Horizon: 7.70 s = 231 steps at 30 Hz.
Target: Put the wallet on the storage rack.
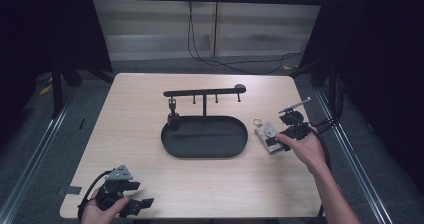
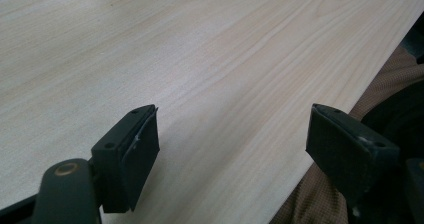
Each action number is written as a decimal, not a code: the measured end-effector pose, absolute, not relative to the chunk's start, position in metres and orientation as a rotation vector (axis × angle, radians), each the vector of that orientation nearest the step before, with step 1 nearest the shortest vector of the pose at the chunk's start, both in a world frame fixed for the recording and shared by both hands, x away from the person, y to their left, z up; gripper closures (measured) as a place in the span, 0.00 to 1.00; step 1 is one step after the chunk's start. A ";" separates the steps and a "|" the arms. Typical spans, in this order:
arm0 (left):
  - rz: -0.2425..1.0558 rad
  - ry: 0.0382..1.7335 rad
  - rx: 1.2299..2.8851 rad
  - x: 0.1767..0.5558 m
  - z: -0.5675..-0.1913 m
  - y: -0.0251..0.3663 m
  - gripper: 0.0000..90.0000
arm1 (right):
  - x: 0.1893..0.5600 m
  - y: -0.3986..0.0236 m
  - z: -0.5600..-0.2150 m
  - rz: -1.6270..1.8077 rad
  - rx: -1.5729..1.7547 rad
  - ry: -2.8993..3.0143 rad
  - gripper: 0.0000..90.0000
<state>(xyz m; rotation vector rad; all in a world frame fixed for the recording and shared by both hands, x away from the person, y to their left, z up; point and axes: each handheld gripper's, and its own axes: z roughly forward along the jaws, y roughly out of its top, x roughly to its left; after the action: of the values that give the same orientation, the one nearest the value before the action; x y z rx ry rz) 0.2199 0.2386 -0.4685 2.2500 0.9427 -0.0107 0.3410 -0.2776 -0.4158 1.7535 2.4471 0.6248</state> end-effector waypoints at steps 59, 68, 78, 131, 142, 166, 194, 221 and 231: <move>-0.039 0.914 2.268 0.220 -0.469 0.242 0.24 | 0.414 -0.257 -0.474 0.123 1.839 2.520 0.33; -0.052 0.914 2.269 0.221 -0.469 0.242 0.24 | 0.413 -0.261 -0.470 0.140 1.903 2.508 0.37; -0.061 0.918 2.252 0.222 -0.469 0.243 0.24 | 0.412 -0.263 -0.462 0.158 1.925 2.496 0.37; -0.082 0.930 2.221 0.226 -0.471 0.247 0.23 | 0.401 -0.257 -0.382 0.185 1.893 2.415 0.37; -0.080 0.934 2.236 0.226 -0.471 0.246 0.23 | 0.401 -0.237 -0.375 0.367 1.847 2.453 0.37; -0.085 0.929 2.179 0.226 -0.470 0.248 0.24 | 0.404 -0.204 -0.392 0.656 1.914 2.472 0.37; -0.115 0.888 2.193 0.230 -0.468 0.245 0.24 | 0.411 -0.184 -0.439 0.792 2.035 2.415 0.37; -0.105 0.884 2.210 0.230 -0.469 0.243 0.23 | 0.413 -0.165 -0.458 0.724 2.007 2.409 0.34; -0.106 0.875 2.208 0.229 -0.468 0.243 0.23 | 0.412 -0.165 -0.454 0.749 2.001 2.422 0.32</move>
<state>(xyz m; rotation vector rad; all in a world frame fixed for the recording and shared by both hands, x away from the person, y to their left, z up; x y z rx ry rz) 0.2294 0.2428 -0.4684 2.2084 0.8750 -0.1057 0.4119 -0.1653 -0.4536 2.0011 2.4223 0.7488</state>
